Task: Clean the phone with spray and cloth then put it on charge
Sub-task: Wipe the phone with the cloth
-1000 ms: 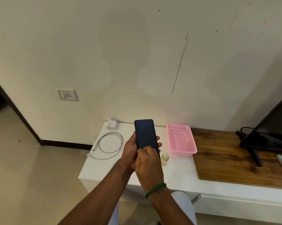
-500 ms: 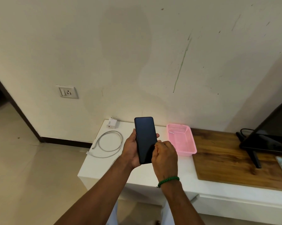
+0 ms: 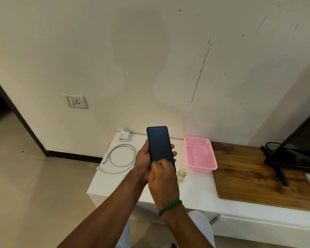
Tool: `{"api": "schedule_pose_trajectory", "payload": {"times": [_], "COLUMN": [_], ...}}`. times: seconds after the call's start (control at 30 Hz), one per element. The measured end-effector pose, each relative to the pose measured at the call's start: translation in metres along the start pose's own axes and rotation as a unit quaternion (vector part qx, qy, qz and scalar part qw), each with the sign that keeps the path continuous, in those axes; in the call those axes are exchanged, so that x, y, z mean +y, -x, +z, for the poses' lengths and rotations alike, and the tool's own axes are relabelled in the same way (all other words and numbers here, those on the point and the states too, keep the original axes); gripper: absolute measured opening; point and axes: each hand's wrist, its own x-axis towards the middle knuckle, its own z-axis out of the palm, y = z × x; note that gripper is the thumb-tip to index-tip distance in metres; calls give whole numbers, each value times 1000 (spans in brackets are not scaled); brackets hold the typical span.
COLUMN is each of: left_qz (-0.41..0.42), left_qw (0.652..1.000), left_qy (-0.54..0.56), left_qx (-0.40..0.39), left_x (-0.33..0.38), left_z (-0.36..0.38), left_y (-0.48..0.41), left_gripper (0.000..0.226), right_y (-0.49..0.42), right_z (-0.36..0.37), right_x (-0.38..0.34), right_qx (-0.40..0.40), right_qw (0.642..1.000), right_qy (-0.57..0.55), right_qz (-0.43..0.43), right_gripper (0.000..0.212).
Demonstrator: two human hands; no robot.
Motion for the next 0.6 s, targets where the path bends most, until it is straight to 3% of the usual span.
{"api": "schedule_pose_trajectory", "payload": {"times": [0.6], "left_qz": [-9], "left_qw": [1000], "left_qy": [9], "left_qx": [-3], "left_x": [0], "left_z": [0], "left_y": [-5], "left_gripper": [65], "right_y": [-15], "right_z": [-21], "right_x": [38], "right_qx": [13], "right_qw": [996], "right_qy": [-14], "right_qz": [91], "right_gripper": [5]}}
